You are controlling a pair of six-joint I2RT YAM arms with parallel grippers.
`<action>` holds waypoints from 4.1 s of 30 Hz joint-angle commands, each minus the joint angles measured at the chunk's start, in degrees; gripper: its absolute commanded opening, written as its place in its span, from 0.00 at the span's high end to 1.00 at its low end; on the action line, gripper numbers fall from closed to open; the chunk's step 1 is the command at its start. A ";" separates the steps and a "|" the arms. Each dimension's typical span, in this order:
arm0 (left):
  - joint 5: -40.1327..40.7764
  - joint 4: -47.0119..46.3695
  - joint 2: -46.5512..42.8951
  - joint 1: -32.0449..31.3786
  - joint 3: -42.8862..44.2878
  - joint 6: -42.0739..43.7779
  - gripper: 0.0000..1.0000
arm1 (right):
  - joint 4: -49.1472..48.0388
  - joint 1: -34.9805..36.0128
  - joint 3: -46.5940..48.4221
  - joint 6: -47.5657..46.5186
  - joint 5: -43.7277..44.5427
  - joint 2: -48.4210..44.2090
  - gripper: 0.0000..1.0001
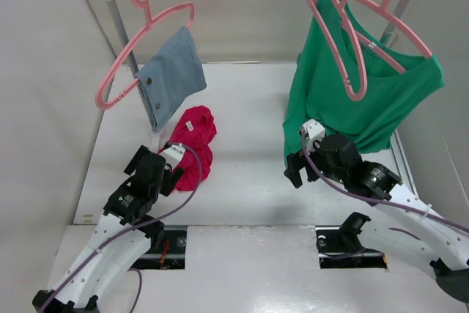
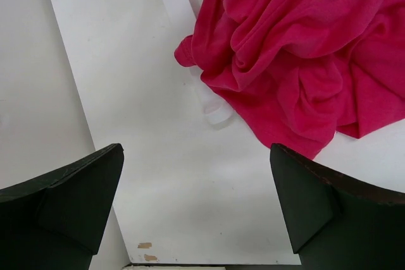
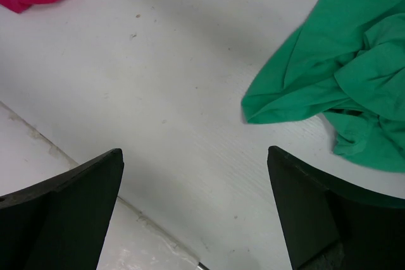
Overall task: Place the t-shirt on the hanger
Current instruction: Move the tshirt to the center of the board, then grab a hanger with the right arm
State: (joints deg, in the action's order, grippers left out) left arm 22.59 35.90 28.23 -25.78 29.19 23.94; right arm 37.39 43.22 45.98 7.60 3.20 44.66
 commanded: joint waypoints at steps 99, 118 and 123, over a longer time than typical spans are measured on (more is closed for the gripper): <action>2.72 -31.07 28.38 -26.43 7.28 -3.10 0.00 | 7.51 -13.42 85.16 -17.70 8.83 31.27 0.05; -3.95 -29.22 27.32 -26.43 10.98 -8.12 0.00 | 11.66 -20.37 81.74 -14.28 17.47 37.07 0.01; -4.48 -28.61 26.79 -26.43 10.98 -8.12 0.00 | 10.79 -24.76 75.68 -13.04 11.57 35.85 0.09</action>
State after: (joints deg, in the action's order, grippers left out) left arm 18.83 7.64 56.69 -52.38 38.33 16.97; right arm 49.78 20.05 123.92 -7.01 18.46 82.00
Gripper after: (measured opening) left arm 0.997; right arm 0.926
